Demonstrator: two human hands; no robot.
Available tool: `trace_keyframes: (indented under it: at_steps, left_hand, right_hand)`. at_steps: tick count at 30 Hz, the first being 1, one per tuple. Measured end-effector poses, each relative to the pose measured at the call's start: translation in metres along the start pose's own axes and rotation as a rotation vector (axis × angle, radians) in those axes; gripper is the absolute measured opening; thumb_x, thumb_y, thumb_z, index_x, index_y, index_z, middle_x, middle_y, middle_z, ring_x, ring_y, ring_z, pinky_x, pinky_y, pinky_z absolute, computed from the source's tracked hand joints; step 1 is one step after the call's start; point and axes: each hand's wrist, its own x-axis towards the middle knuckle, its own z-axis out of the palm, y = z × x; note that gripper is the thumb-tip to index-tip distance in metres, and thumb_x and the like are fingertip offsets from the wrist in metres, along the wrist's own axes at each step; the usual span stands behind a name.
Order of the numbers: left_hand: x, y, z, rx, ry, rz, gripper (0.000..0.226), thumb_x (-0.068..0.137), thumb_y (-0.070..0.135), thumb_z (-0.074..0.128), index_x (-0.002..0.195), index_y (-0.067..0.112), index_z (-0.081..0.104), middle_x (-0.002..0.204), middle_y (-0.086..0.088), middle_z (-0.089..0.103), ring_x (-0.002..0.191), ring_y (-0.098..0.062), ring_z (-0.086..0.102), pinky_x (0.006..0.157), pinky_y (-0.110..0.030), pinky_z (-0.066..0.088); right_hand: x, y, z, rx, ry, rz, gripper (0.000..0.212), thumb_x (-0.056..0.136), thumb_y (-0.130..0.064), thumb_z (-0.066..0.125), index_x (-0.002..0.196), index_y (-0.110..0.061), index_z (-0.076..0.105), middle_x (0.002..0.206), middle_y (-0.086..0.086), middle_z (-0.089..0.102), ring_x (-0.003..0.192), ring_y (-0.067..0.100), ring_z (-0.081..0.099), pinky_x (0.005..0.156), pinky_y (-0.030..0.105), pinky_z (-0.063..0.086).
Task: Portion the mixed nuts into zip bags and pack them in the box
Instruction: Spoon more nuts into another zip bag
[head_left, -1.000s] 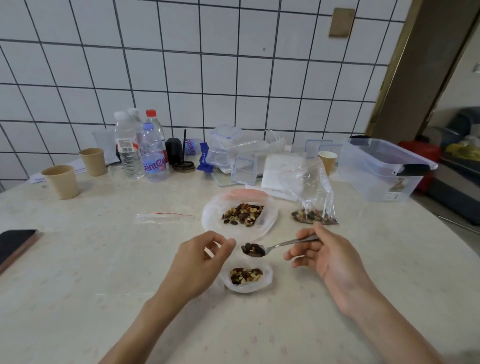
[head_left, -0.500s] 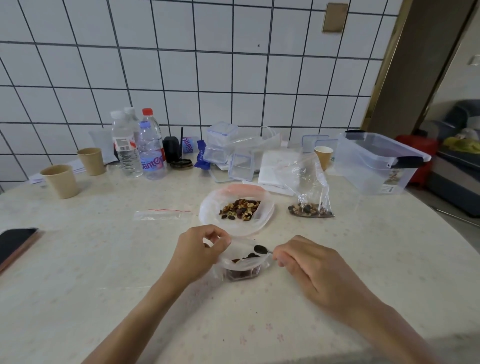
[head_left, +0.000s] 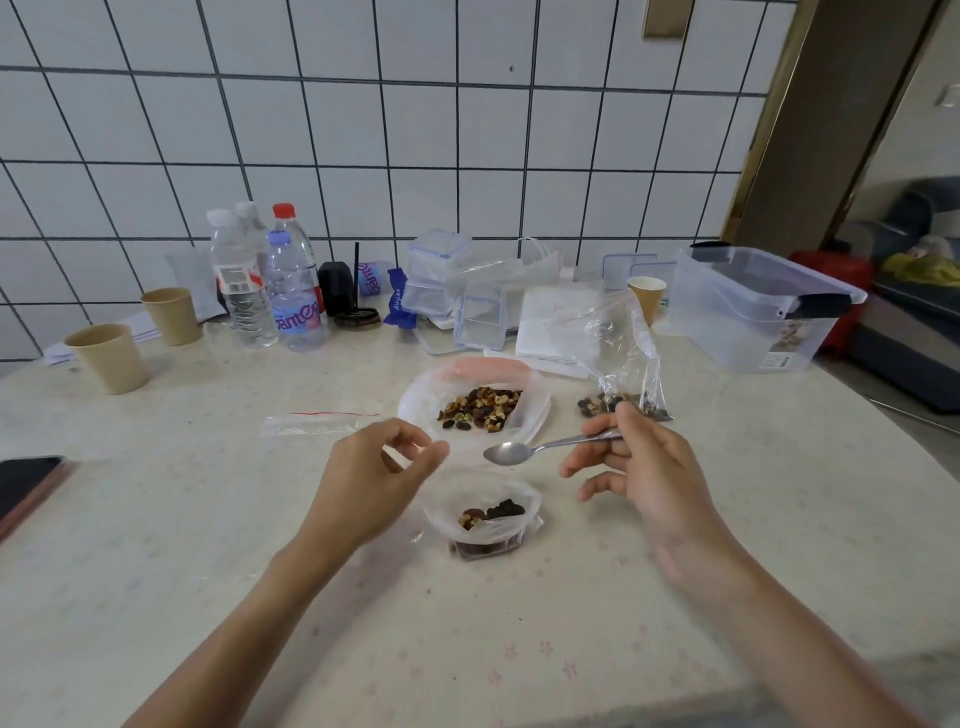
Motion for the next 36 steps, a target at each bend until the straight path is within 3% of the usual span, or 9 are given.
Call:
trace_keyframes:
  at_steps: [5, 9, 16, 20, 22, 27, 30, 33, 36]
  left_hand:
    - [0.038, -0.008, 0.007, -0.029, 0.259, -0.082, 0.051, 0.083, 0.063, 0.073, 0.11, 0.024, 0.057, 0.105, 0.008, 0.06, 0.082, -0.007, 0.062, 0.067, -0.025, 0.048]
    - [0.064, -0.013, 0.024, -0.106, 0.19, -0.141, 0.077, 0.08, 0.075, 0.068, 0.133, 0.02, 0.057, 0.127, 0.007, 0.052, 0.104, -0.011, 0.06, 0.081, -0.029, 0.05]
    - [0.071, -0.03, 0.044, -0.071, 0.17, -0.083, 0.045, 0.097, 0.055, 0.061, 0.118, 0.018, 0.073, 0.105, 0.011, 0.073, 0.09, -0.01, 0.067, 0.073, -0.025, 0.048]
    - [0.067, -0.029, 0.046, -0.07, 0.171, -0.021, 0.021, 0.1, 0.047, 0.06, 0.11, 0.03, 0.069, 0.087, 0.019, 0.071, 0.072, -0.004, 0.068, 0.065, -0.027, 0.053]
    - [0.066, -0.028, 0.046, -0.084, 0.168, 0.022, 0.009, 0.101, 0.043, 0.061, 0.107, 0.039, 0.067, 0.087, 0.024, 0.07, 0.071, -0.002, 0.068, 0.063, -0.026, 0.053]
    - [0.066, -0.026, 0.045, -0.075, 0.188, 0.056, 0.011, 0.101, 0.037, 0.063, 0.103, 0.048, 0.063, 0.094, 0.028, 0.069, 0.073, -0.003, 0.068, 0.065, -0.037, 0.06]
    - [0.065, -0.029, 0.045, -0.068, 0.217, 0.043, 0.008, 0.102, 0.038, 0.062, 0.1, 0.046, 0.063, 0.093, 0.026, 0.069, 0.068, -0.005, 0.068, 0.064, -0.038, 0.059]
    - [0.065, -0.031, 0.046, -0.068, 0.237, 0.016, 0.005, 0.102, 0.039, 0.06, 0.102, 0.038, 0.066, 0.089, 0.022, 0.07, 0.062, -0.006, 0.068, 0.062, -0.039, 0.058]
    - [0.063, -0.03, 0.046, -0.079, 0.226, 0.018, 0.008, 0.103, 0.041, 0.059, 0.101, 0.036, 0.066, 0.087, 0.019, 0.071, 0.059, -0.007, 0.068, 0.059, -0.03, 0.055]
  right_hand:
    - [0.025, 0.004, 0.019, 0.072, 0.05, 0.085, 0.045, 0.111, -0.037, 0.039, 0.097, -0.004, 0.065, 0.073, 0.017, 0.073, 0.071, 0.03, 0.075, 0.049, 0.032, 0.056]
    - [0.052, 0.008, 0.04, 0.053, 0.098, 0.057, 0.045, 0.112, -0.037, 0.037, 0.093, -0.006, 0.064, 0.069, 0.014, 0.073, 0.067, 0.029, 0.073, 0.047, 0.031, 0.056]
    - [0.094, 0.029, 0.056, -0.199, 0.061, 0.003, 0.052, 0.111, -0.041, 0.04, 0.089, -0.001, 0.066, 0.065, 0.014, 0.073, 0.062, 0.031, 0.074, 0.051, 0.034, 0.057]
    - [0.105, 0.046, 0.061, -0.291, 0.053, -0.018, 0.047, 0.109, -0.041, 0.042, 0.088, -0.008, 0.068, 0.067, 0.009, 0.076, 0.064, 0.026, 0.076, 0.052, 0.031, 0.058]
    - [0.107, 0.053, 0.059, -0.283, 0.038, -0.011, 0.045, 0.109, -0.039, 0.043, 0.09, -0.008, 0.069, 0.071, 0.008, 0.077, 0.067, 0.027, 0.076, 0.056, 0.038, 0.061]
    - [0.112, 0.06, 0.057, -0.245, 0.026, 0.058, 0.039, 0.109, -0.034, 0.047, 0.095, -0.007, 0.071, 0.077, 0.007, 0.079, 0.071, 0.026, 0.078, 0.059, 0.043, 0.064]
    - [0.111, 0.063, 0.06, -0.234, 0.005, 0.094, 0.035, 0.109, -0.034, 0.048, 0.101, -0.01, 0.072, 0.082, 0.002, 0.08, 0.075, 0.021, 0.078, 0.062, 0.042, 0.065]
    - [0.108, 0.068, 0.065, -0.269, -0.038, 0.124, 0.028, 0.109, -0.032, 0.048, 0.104, -0.019, 0.071, 0.088, -0.004, 0.08, 0.075, 0.02, 0.078, 0.073, 0.053, 0.064]
    - [0.107, 0.07, 0.069, -0.256, -0.032, 0.153, 0.03, 0.109, -0.028, 0.046, 0.103, -0.018, 0.073, 0.087, -0.005, 0.08, 0.072, 0.02, 0.078, 0.076, 0.055, 0.063]
